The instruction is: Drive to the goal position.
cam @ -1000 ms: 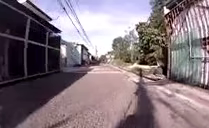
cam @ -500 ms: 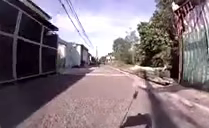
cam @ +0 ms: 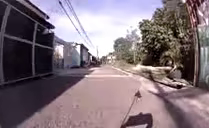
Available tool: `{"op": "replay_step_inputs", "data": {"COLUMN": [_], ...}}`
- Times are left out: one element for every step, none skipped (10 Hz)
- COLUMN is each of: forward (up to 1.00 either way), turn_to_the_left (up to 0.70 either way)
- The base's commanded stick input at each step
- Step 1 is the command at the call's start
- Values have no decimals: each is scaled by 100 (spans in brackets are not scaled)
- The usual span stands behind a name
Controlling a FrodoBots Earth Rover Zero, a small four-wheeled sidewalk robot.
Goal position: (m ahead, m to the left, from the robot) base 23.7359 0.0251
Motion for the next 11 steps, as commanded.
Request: {"op": "replay_step_inputs", "data": {"forward": [100,100,100,100,100,100,100,100,100,100,100], "turn_to_the_left": [0,0,0,0,0,0,0,0,0,0,0]}}
